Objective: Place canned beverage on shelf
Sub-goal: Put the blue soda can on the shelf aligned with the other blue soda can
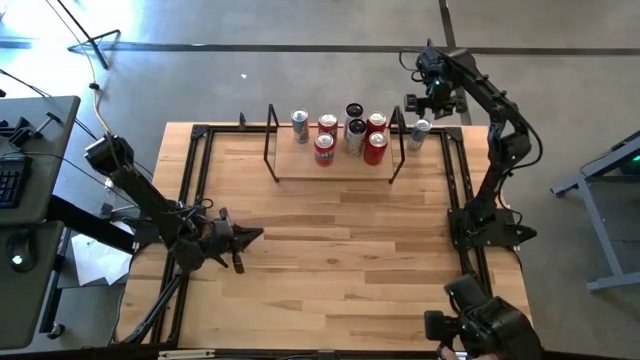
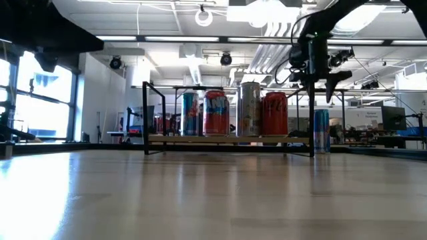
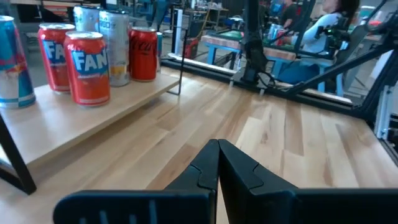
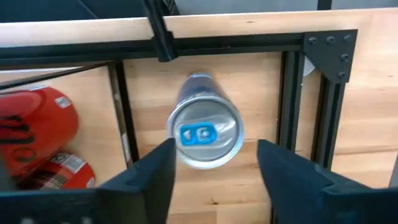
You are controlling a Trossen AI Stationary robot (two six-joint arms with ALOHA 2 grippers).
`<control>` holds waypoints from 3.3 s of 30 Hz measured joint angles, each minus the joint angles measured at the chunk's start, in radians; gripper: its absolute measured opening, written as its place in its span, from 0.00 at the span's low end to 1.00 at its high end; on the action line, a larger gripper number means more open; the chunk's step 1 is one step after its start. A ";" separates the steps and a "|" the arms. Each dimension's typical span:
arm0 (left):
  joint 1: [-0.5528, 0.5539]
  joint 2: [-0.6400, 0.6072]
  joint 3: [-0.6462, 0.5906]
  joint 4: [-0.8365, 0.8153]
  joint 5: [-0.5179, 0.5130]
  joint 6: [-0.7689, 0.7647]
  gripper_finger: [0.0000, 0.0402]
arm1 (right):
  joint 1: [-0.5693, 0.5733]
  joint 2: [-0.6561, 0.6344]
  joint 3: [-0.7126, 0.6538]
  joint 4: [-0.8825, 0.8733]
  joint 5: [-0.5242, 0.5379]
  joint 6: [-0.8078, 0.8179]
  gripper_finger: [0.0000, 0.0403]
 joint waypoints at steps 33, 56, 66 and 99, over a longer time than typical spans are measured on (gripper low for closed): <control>0.000 -0.033 0.000 -0.002 0.014 0.029 0.00 | 0.017 0.096 -0.027 0.058 0.031 -0.133 0.60; 0.000 -0.033 0.000 -0.002 0.014 0.031 0.00 | 0.038 0.078 -0.028 -0.103 0.020 -0.169 0.46; 0.000 -0.033 0.000 -0.002 0.022 0.031 0.00 | 0.045 0.059 -0.028 -0.050 0.090 -0.262 0.35; -0.002 -0.033 0.000 0.000 0.040 0.030 0.00 | 0.037 -0.299 -0.376 0.207 0.027 -0.513 0.60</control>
